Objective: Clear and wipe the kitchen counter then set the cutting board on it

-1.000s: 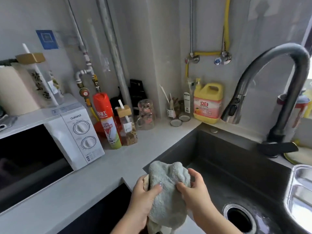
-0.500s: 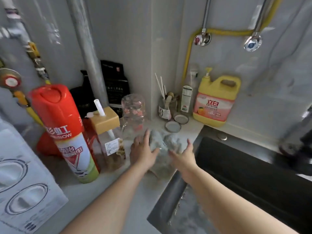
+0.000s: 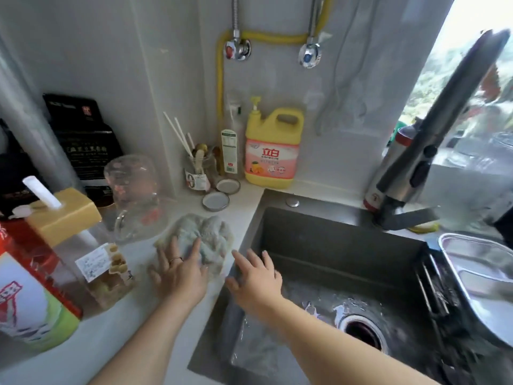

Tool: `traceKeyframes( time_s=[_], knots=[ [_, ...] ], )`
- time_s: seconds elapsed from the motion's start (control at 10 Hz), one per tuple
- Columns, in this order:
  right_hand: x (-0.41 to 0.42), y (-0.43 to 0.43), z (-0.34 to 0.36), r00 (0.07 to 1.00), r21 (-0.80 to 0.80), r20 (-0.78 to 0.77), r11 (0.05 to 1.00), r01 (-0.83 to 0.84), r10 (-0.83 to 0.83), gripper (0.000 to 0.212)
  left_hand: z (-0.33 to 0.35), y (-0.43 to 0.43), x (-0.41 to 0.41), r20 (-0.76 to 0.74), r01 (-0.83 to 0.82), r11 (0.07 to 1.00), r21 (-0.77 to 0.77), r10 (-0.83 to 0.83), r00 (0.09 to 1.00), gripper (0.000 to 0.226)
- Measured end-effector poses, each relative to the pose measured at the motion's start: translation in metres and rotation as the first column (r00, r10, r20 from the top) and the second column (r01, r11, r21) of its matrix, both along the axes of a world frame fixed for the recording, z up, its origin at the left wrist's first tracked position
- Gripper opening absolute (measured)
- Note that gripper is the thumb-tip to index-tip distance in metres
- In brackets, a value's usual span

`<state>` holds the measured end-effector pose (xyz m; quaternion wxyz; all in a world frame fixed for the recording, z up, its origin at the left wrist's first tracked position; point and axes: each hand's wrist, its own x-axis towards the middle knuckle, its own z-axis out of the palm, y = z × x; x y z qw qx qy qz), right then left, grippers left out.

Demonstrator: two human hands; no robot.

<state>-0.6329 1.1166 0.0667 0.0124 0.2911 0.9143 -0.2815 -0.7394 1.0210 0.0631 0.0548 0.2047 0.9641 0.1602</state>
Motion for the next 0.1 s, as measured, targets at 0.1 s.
traceKeyframes(
  time_s=[0.1],
  knots=[
    [0.0611, 0.0205, 0.0152, 0.965, -0.161, -0.199, 0.977, 0.142, -0.173, 0.047, 0.0221, 0.0325, 0.0462, -0.020, 0.171, 0.960, 0.224, -0.171, 0.985, 0.054]
  ],
)
